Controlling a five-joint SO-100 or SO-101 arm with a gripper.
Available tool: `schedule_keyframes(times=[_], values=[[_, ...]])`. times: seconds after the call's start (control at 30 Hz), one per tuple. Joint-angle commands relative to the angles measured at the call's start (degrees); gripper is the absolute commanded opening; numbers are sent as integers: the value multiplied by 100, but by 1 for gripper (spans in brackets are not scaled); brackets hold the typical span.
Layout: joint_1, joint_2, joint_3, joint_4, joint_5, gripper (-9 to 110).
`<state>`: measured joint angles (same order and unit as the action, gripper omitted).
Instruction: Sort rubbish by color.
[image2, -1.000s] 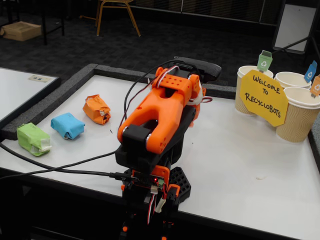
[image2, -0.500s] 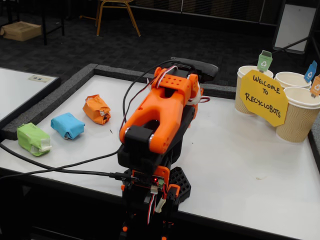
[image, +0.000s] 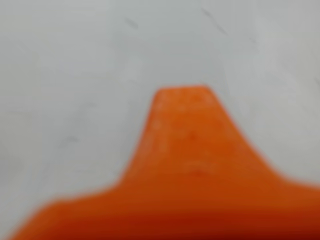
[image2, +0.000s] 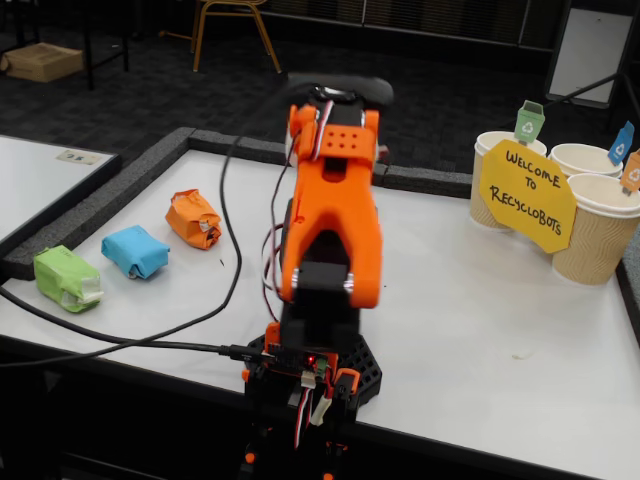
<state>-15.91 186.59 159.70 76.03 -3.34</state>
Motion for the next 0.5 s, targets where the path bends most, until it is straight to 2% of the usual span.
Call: schedule_keyframes(times=[0.0,0.17,0.33,0.47], values=[[-431,-176,-1037,18,-141,14],[-835,-896,-1635,123,-141,14],[-1151,-3006,-3041,422,-88,15],[-1644,-3911,-3894,773,-79,16]])
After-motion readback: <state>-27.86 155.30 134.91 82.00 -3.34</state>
